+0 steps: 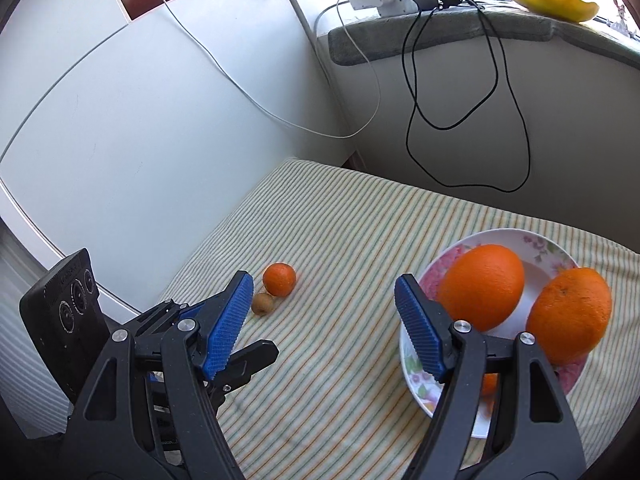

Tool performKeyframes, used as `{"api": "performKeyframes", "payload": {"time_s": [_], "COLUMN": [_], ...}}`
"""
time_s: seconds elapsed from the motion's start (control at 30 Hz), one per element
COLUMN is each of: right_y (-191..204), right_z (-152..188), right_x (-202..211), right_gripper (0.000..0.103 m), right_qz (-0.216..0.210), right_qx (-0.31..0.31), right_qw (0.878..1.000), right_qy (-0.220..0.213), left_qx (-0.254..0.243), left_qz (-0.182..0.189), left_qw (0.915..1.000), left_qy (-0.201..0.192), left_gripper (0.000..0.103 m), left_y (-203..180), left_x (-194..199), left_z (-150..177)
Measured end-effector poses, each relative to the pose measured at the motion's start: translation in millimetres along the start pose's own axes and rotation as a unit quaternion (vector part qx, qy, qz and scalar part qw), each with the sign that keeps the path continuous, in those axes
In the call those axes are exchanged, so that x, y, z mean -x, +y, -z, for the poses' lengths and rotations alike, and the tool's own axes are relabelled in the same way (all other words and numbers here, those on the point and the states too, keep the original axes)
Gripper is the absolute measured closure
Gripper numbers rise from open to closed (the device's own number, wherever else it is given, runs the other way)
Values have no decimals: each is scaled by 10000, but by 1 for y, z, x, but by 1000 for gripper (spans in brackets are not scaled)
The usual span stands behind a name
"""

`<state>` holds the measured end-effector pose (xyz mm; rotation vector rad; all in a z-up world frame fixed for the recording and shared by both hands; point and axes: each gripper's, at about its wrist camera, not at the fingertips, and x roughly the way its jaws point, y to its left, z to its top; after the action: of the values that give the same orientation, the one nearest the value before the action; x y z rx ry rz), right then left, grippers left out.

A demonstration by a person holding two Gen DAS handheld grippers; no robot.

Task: Organize fruits
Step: 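Move both open tools back toward the small tangerine and brown kiwi, then close the left tool on the brown kiwi while the right tool grasps the small tangerine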

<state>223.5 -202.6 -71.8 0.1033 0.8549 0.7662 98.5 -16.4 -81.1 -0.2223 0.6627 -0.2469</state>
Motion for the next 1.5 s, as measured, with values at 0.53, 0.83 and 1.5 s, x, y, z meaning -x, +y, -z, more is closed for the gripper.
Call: {"api": "performKeyframes", "payload": {"time_s": [0.53,0.83,1.5], "right_y": [25,24,35], "right_z": [-6,-8,-14], "right_x": [-99,-145,-217], "right_gripper": [38,44,63], "right_qz": [-634,-696,-490], "right_qx": [-388,-720,-774], "right_qw": [9927,9861,9817], "right_qy": [948,1324,1670], "left_qx": [412,533,744], "left_qz": [-136,-188,-89], "left_qw": [9984,9972,9941], "left_qy": [371,495,786], "left_gripper": [51,54,70], "left_y": [56,70,88], "left_x": [-23,-32,-50], "left_z": [15,16,17]}}
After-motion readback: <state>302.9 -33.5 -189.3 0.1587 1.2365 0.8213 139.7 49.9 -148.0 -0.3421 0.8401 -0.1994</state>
